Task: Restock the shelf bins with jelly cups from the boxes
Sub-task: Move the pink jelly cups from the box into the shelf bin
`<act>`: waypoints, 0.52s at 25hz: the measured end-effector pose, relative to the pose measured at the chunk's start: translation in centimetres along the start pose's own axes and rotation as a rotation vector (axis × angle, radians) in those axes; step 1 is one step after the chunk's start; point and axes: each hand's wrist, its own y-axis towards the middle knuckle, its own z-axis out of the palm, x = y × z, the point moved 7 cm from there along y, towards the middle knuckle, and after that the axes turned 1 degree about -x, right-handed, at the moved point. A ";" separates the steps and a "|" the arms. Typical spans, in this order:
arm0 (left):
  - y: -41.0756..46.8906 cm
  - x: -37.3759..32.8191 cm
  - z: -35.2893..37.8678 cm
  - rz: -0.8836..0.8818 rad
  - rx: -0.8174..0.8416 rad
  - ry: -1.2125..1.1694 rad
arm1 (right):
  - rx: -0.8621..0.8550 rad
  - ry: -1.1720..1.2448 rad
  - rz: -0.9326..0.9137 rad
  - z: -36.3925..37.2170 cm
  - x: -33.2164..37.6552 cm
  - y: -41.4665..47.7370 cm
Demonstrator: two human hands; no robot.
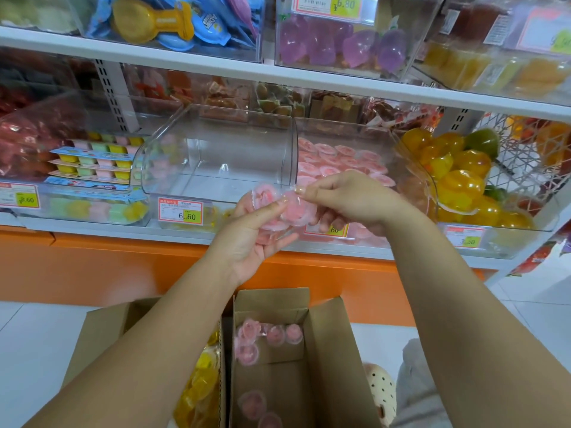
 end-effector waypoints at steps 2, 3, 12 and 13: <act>0.3 -0.3 0.8 0.021 0.007 0.012 | -0.048 0.185 0.036 -0.5 -0.6 -0.2; 0.5 -0.3 1.2 0.023 0.008 0.029 | -0.074 0.270 0.051 -1.1 -0.8 -0.3; 1.3 0.5 -0.4 -0.027 -0.076 0.020 | -0.786 -0.277 -0.024 -10.4 -5.7 -2.1; 1.3 0.8 -0.5 -0.035 -0.068 0.027 | -0.775 -0.357 -0.043 -9.8 -6.5 -1.7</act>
